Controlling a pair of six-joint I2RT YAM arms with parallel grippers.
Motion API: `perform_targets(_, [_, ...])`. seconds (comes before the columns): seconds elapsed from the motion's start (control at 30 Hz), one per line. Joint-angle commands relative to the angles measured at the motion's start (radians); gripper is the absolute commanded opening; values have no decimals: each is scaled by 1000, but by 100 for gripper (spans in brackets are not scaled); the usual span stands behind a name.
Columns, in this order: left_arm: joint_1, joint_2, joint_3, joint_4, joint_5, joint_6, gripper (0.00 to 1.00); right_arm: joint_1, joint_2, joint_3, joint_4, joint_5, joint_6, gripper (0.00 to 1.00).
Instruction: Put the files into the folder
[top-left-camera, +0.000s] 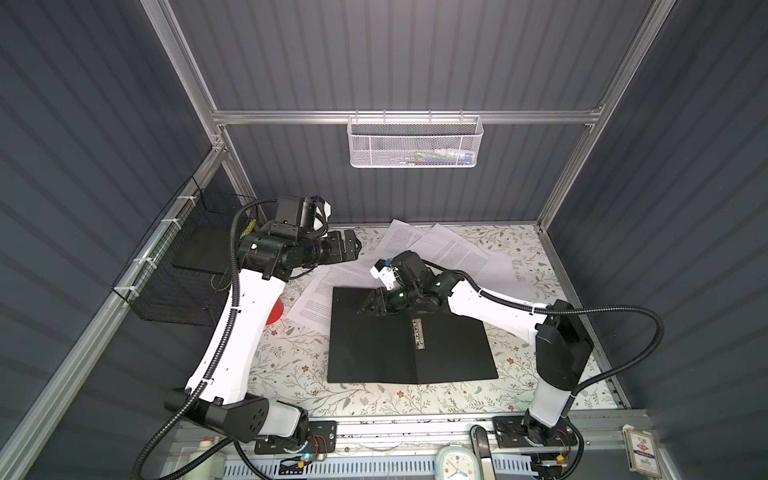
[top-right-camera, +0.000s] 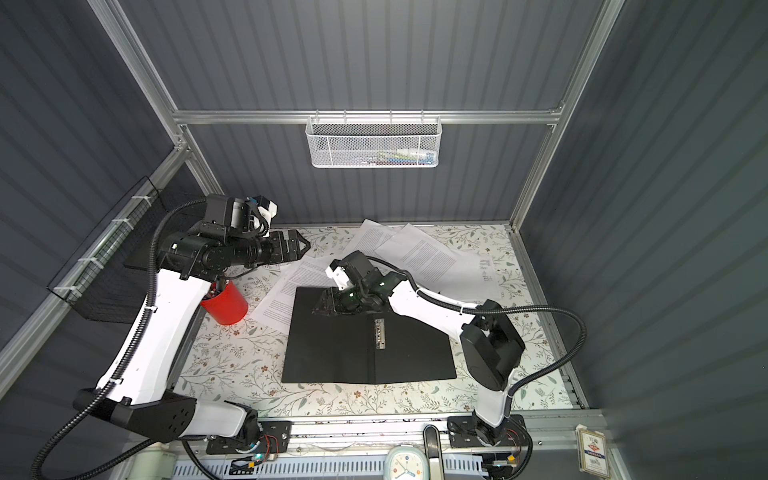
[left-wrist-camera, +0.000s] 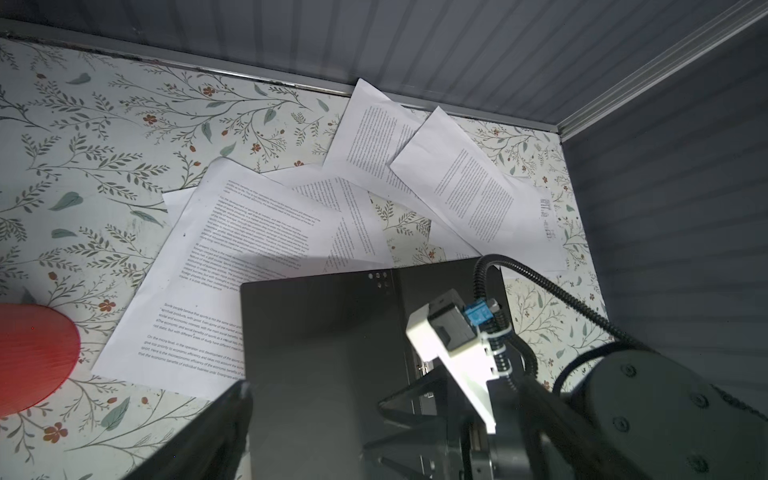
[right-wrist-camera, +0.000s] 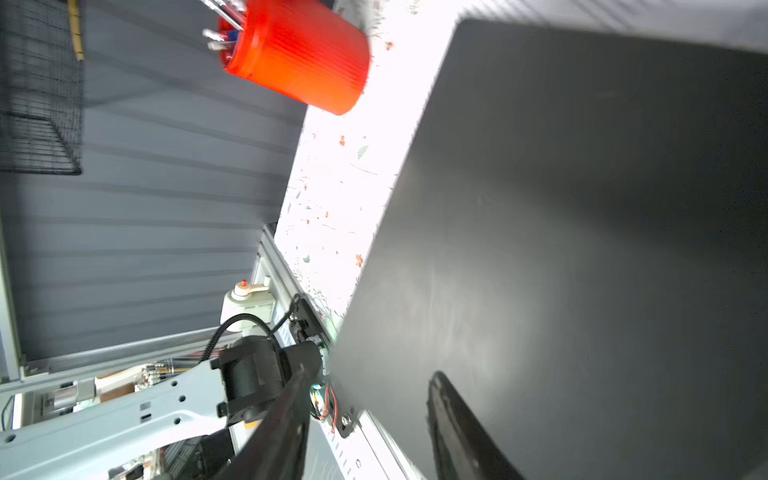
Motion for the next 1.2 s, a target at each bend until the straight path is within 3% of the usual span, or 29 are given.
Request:
perform_targets(0.0, [-3, -4, -131, 12, 125, 32, 100, -96, -169, -144, -11, 18, -44, 49])
perform_targets(0.1, [-14, 13, -293, 103, 252, 4, 100, -137, -275, -304, -58, 43, -79, 46])
perform_targets(0.27, [-95, 66, -529, 231, 289, -42, 100, -142, -403, -516, -75, 82, -89, 43])
perform_targets(0.4, [-147, 143, -627, 306, 306, -64, 100, -143, -420, -620, -21, 94, -72, 43])
perform_targets(0.83, [-155, 225, -789, 379, 228, -72, 100, -142, -208, -631, 135, 42, -61, 30])
perform_targets(1.17, [-155, 238, -856, 380, 139, -74, 100, -144, -134, -597, 167, 39, -64, 27])
